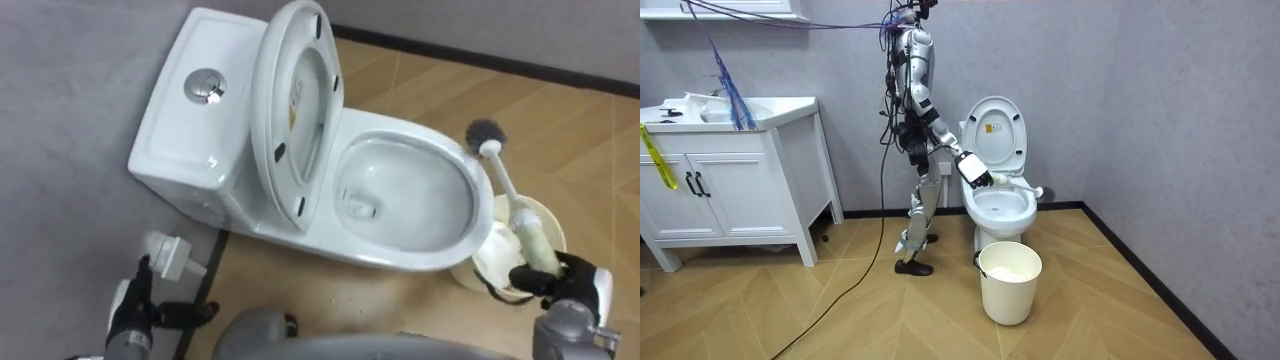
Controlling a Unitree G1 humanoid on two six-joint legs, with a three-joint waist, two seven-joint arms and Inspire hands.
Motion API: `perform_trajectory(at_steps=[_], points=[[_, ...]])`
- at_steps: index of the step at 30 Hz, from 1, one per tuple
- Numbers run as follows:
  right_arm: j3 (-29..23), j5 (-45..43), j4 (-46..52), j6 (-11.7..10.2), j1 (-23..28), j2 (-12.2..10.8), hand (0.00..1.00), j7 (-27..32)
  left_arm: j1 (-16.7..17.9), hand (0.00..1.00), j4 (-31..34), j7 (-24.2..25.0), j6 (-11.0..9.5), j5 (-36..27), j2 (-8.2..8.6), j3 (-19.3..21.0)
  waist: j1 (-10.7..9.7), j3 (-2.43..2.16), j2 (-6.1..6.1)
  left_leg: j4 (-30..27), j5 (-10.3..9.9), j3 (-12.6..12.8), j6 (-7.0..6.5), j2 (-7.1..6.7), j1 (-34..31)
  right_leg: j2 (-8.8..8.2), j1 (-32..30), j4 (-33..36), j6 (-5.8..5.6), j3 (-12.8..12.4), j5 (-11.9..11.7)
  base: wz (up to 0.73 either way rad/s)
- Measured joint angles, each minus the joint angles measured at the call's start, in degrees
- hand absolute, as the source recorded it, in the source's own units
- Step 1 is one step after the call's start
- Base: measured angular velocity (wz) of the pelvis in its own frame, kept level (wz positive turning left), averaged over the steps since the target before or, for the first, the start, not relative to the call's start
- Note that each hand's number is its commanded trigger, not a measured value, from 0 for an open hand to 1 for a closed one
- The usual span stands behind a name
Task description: Brush toilet
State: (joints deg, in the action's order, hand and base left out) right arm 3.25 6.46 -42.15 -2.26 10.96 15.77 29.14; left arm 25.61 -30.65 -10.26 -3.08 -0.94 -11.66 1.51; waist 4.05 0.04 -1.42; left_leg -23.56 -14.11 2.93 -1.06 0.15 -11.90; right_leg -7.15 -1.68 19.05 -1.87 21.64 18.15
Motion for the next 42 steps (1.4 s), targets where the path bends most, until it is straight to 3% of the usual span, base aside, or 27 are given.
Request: perform_trajectory(at_steps=[6, 10, 13, 16, 20, 23, 27, 32, 37, 42], points=[[0.2, -5.9, 0.3, -1.9, 0.9, -2.1, 1.00, 1.4, 2.7, 0.00, 3.9, -8.7, -1.4, 1.4, 2.53, 1.2, 1.2, 0.23, 0.33, 1.3, 0.1, -0.2, 0.16, 0.00, 1.9, 0.24, 2.6, -1.5, -0.02, 1.2, -0.5, 0.10], [1.7, -7.1, 0.4, -2.3, 1.4, -2.9, 1.00, 1.4, 3.2, 0.00, 10.5, -10.7, -1.6, 5.6, 3.85, 1.2, 2.0, 0.24, 0.37, 1.3, 0.2, -0.8, 0.33, 0.01, 2.2, 0.26, 2.8, -1.4, 0.00, 1.2, -0.5, -0.01], [1.9, -10.7, 0.3, -2.9, 1.8, -3.3, 1.00, 0.3, 1.5, 0.00, 14.2, -12.0, -3.2, 9.0, 4.11, 1.2, 2.5, 0.41, 0.09, 1.0, 0.3, -1.6, 0.52, 0.07, 1.6, 0.27, 2.8, -1.4, 0.14, 2.2, -0.6, 0.12], [2.3, -14.0, -0.6, -3.8, 1.8, -3.4, 1.00, -0.7, 0.0, 0.00, 14.5, -13.2, -3.5, 12.3, 4.11, 1.3, 2.6, 0.50, -0.05, 0.9, 0.3, -1.8, 0.60, 0.19, 1.4, 0.36, 2.8, -1.3, 0.23, 2.4, -0.6, 0.06], [3.0, -16.3, -4.6, -4.4, 1.3, -3.8, 1.00, -2.5, -0.4, 0.00, 21.3, -14.7, -3.5, 17.2, 4.10, 0.9, 2.7, 0.51, -0.11, 0.3, 0.3, -2.6, 0.62, 0.12, 0.0, 0.67, 2.1, -1.4, 0.29, 2.7, -0.7, 0.11], [3.6, -18.1, -8.5, -4.7, 0.7, -3.8, 1.00, -3.4, -2.4, 0.00, 24.3, -16.3, -5.2, 23.3, 4.02, 0.5, 3.0, 0.54, 0.06, -0.3, 0.4, -3.1, 0.65, 0.07, -1.1, 1.07, 1.3, -1.4, 0.39, 2.7, -0.7, 0.06], [3.9, -19.8, -13.2, -5.9, -1.0, -3.8, 1.00, -6.1, -5.5, 0.00, 24.2, -18.0, -6.9, 32.9, 4.05, 0.3, 2.7, 0.28, 0.73, -1.0, 0.4, -3.1, 0.70, 0.20, -2.6, 1.14, -0.1, -1.1, 0.48, 2.7, -0.8, -0.01], [3.9, -19.8, -16.7, -6.5, -2.6, -3.7, 1.00, -9.3, -7.5, 0.00, 23.9, -19.4, -8.4, 38.2, 3.93, -2.2, 2.5, 0.30, 1.05, -0.9, 0.4, -2.5, 0.70, 0.32, -2.9, 1.08, -0.7, -1.2, 0.49, 2.2, -0.8, -0.05], [3.8, -21.6, -18.0, -6.6, -3.4, -2.6, 1.00, -11.8, -10.0, 0.00, 21.2, -19.7, -8.5, 39.0, 3.37, -5.3, 0.7, 0.52, 1.78, -0.8, 0.5, -2.1, 0.70, 0.35, -3.8, 0.98, -1.8, -0.8, 0.49, 2.0, -0.8, -0.02], [3.8, -25.0, -18.6, -6.4, -3.0, -2.2, 1.00, -12.3, -10.7, 0.00, 16.1, -20.3, -8.4, 38.7, 1.68, -8.0, -0.7, 0.65, 1.54, -0.1, 0.5, -0.2, 0.68, 0.67, -3.7, 0.30, -3.2, -0.3, 0.49, 1.0, -0.8, -0.15]])
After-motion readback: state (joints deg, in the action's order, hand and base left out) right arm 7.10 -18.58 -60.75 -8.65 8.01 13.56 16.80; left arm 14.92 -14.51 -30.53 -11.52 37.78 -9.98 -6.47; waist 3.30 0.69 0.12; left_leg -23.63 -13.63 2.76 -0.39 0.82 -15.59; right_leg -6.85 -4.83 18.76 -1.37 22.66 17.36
